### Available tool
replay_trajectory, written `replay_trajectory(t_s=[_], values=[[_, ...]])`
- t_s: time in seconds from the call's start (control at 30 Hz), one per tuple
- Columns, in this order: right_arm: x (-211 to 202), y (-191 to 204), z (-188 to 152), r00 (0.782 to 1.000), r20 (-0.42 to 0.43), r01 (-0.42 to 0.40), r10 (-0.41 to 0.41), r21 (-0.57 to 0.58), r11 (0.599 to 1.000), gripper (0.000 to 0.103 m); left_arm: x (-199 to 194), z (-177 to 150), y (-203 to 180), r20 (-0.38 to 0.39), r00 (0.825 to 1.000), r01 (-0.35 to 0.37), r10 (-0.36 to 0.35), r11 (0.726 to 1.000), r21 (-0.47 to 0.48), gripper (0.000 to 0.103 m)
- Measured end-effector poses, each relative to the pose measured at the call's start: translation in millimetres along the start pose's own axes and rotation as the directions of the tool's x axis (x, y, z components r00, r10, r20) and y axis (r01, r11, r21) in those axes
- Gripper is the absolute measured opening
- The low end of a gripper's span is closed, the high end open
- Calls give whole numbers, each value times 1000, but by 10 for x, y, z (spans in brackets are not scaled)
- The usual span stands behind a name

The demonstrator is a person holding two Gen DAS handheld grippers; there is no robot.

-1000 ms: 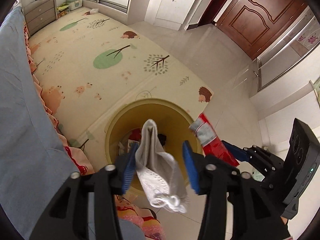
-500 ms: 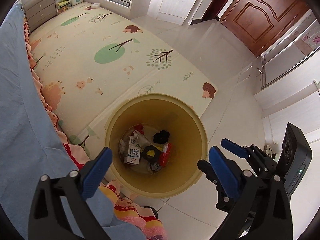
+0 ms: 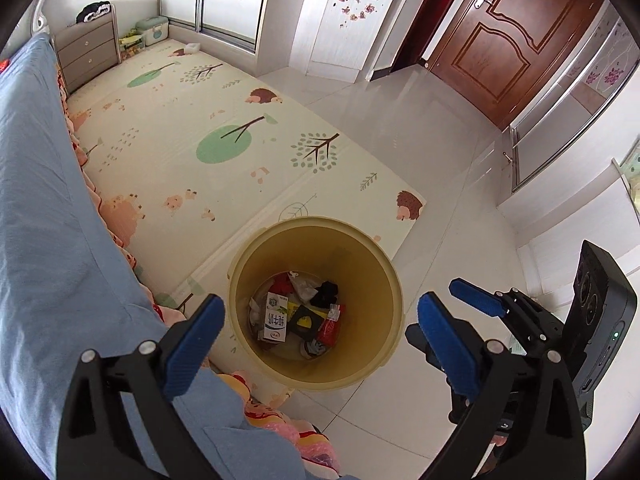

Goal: Collect trash
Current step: 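Move both tools back over the bed toward the white foam block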

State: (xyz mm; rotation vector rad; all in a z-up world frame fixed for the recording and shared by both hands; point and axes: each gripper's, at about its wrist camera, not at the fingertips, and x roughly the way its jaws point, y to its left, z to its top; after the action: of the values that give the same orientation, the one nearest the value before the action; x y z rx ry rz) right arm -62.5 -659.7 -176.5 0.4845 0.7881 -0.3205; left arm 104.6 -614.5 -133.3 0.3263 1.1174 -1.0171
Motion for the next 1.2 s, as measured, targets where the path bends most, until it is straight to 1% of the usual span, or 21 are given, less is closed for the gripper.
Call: replay_trajectory(t_s=[0.1,0.2,0.33,0.43,0.5,0.57,0.6,0.63,0.73,0.8,0.87,0.93,1.03,1.1,1.17,1.2], values=[[-192,160,65,999,38,-10,10,-19,1000,73,-305,-44,26,57,998,-10,10,1000,1,97],[-379,387,127,996,85,-30,34,-51,998,73,-640,-138,108,138,989,-48,46,999,6,97],[-575,809,202,984,148,-77,94,-121,990,73,-1158,-324,271,263,956,-135,130,991,4,97],[-666,1211,250,973,184,-106,142,-191,976,74,-1530,-496,510,321,934,-158,158,987,-26,97],[-701,1500,279,963,203,-124,177,-246,961,77,-1780,-617,713,357,914,-186,194,981,-56,97],[-716,1799,306,952,220,-143,214,-298,944,84,-2036,-754,953,391,886,-228,249,969,-99,97],[-717,1935,330,947,225,-152,231,-321,935,86,-2160,-829,1069,408,869,-252,280,960,-121,97],[-711,2073,335,941,231,-161,249,-342,926,91,-2288,-902,1186,425,848,-283,318,948,-145,98],[-669,2486,357,924,230,-197,305,-397,896,93,-2641,-1146,1553,455,782,-362,426,905,-226,99],[-619,2744,380,914,213,-233,345,-421,876,95,-2832,-1296,1830,456,747,-399,484,875,-275,99],[-570,2994,405,904,193,-265,381,-446,855,95,-2975,-1435,2082,447,718,-427,533,845,-320,99],[-508,3237,411,897,181,-282,404,-469,837,95,-3113,-1581,2345,432,700,-439,568,820,-366,99],[-437,3610,392,879,165,-316,447,-499,807,95,-3257,-1760,2659,421,679,-447,601,794,-412,99],[-364,3834,367,869,160,-330,469,-519,789,95,-3328,-1891,2797,423,661,-451,620,779,-436,99],[-275,4039,359,866,159,-326,475,-541,775,95,-3377,-1998,2943,430,646,-451,631,770,-451,99],[-235,4119,344,864,159,-327,478,-547,771,95,-3396,-2035,3015,432,643,-450,633,768,-456,99]])
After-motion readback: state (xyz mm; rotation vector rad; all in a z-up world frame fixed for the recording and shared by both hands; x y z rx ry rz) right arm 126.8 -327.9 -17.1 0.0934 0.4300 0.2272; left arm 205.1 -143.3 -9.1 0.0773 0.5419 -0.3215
